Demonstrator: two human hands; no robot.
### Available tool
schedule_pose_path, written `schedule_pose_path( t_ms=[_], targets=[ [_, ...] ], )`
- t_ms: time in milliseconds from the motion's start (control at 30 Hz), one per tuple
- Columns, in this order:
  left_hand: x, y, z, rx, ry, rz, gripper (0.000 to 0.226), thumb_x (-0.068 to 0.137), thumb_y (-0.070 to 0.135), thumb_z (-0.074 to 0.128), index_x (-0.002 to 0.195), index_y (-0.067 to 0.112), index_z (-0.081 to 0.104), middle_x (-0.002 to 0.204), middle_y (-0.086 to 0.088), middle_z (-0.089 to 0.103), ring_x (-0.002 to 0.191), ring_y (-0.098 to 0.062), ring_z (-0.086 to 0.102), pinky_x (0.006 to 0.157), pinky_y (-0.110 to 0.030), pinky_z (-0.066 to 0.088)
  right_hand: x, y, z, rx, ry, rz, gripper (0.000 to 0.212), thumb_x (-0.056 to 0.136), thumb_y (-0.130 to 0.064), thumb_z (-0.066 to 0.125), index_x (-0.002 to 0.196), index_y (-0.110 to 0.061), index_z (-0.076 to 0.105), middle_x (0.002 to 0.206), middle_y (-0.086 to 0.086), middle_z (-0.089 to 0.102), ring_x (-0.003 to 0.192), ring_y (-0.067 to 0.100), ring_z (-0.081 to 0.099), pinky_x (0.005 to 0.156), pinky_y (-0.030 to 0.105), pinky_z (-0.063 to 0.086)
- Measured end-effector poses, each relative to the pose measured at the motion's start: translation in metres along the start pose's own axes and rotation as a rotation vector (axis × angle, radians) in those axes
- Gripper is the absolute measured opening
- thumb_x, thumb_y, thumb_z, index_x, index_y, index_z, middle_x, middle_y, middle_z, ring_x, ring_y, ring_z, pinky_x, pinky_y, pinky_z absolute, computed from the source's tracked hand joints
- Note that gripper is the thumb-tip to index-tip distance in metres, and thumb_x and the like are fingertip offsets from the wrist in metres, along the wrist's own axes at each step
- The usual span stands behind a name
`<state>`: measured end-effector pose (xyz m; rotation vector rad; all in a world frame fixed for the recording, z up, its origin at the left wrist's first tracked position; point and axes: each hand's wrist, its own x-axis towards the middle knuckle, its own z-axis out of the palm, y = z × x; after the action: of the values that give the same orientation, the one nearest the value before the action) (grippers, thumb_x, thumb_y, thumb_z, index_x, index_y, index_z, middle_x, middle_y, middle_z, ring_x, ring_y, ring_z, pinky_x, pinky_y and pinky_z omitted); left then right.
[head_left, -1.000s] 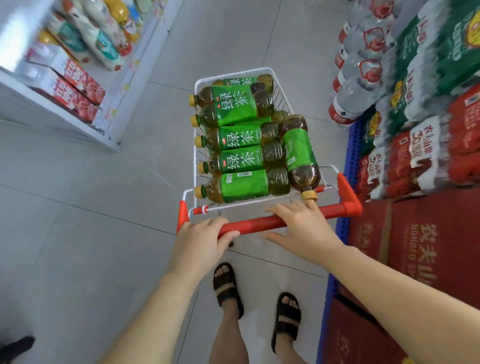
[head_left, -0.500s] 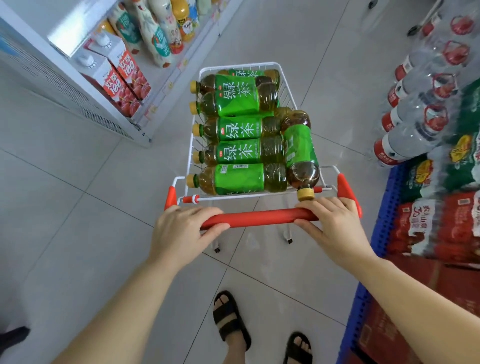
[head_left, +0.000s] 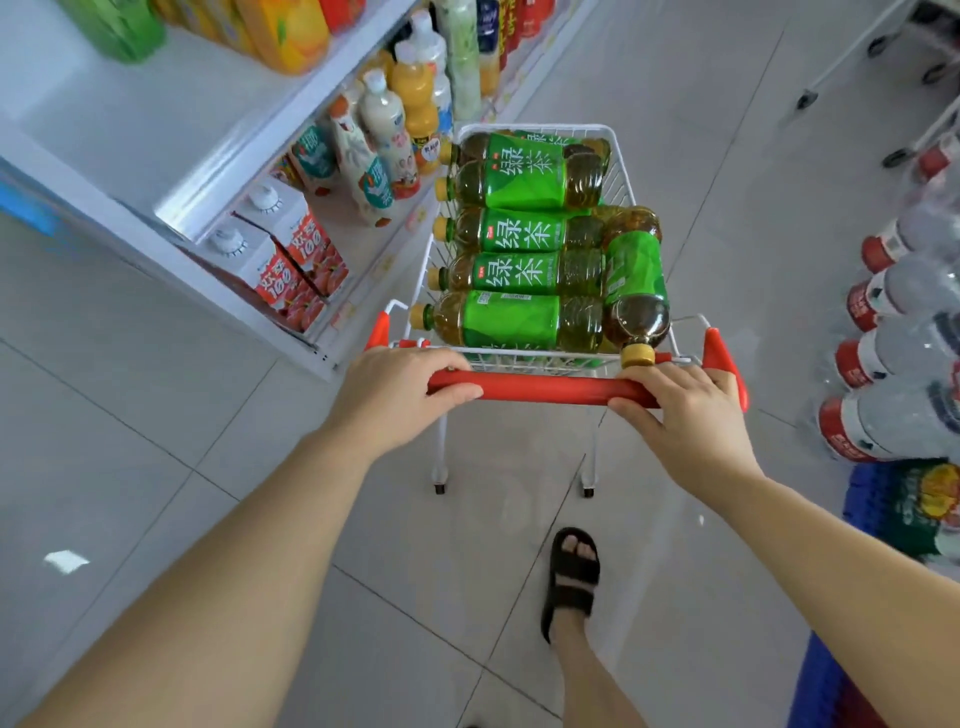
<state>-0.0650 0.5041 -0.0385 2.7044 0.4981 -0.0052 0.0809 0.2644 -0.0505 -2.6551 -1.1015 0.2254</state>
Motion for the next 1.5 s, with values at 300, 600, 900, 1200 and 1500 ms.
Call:
schedule_pose_path(
  t_ms=[300, 600, 900, 1200, 1500],
  targets=[
    [0.15, -0.044, -0.027, -0.061, 0.135, -0.017, 0.027, 0.085, 0.045, 0.061, 0.106, 0.03, 0.068, 0.101, 0.013, 0.069, 0.093, -0.014, 0.06, 0.084, -0.025, 0.027, 0.159, 0.008, -0.011, -0.016, 0.054, 0.024, 0.03, 0.088, -0.041, 0.058, 0.103, -0.018, 0.068, 0.094, 0.003, 0.071, 0.092, 0.03, 0.062, 0.085, 0.038, 0.032],
    [0.301, -0.125, -0.057, 0.069, 0.179, -0.041, 0.035, 0.083, 0.05, 0.056, 0.105, 0.026, 0.069, 0.104, 0.003, 0.068, 0.1, -0.026, 0.057, 0.098, -0.038, 0.03, 0.312, -0.024, -0.006, 0.053, 0.083, 0.132, 0.031, 0.09, -0.043, 0.052, 0.108, -0.021, 0.066, 0.098, 0.002, 0.069, 0.097, 0.027, 0.058, 0.087, 0.038, 0.029],
    [0.402, -0.169, -0.093, 0.127, 0.086, -0.054, 0.039, 0.086, 0.046, 0.049, 0.11, 0.022, 0.067, 0.112, -0.002, 0.065, 0.11, -0.031, 0.053, 0.102, -0.05, 0.032, 0.423, -0.048, -0.026, 0.13, -0.099, 0.21, 0.027, 0.093, -0.041, 0.048, 0.112, -0.028, 0.062, 0.091, -0.004, 0.064, 0.09, 0.02, 0.055, 0.086, 0.033, 0.029],
    [0.435, -0.166, -0.084, 0.007, 0.167, -0.228, 0.051, 0.083, 0.049, 0.041, 0.105, 0.011, 0.068, 0.111, -0.01, 0.062, 0.117, -0.034, 0.043, 0.097, -0.056, 0.038, 0.528, 0.012, -0.079, 0.196, -0.298, -0.131, 0.034, 0.086, -0.018, 0.062, 0.118, -0.031, 0.062, 0.109, -0.01, 0.061, 0.099, 0.016, 0.06, 0.083, 0.031, 0.048],
    [0.44, -0.155, -0.072, -0.033, 0.176, -0.355, 0.044, 0.088, 0.044, 0.044, 0.11, 0.012, 0.066, 0.116, -0.007, 0.057, 0.124, -0.034, 0.041, 0.11, -0.043, 0.029, 0.622, 0.066, -0.07, -0.441, -0.557, -0.838, 0.087, 0.046, -0.038, 0.089, 0.126, -0.029, 0.055, 0.134, 0.013, 0.05, 0.118, 0.034, 0.053, 0.101, 0.047, 0.031]
  ],
)
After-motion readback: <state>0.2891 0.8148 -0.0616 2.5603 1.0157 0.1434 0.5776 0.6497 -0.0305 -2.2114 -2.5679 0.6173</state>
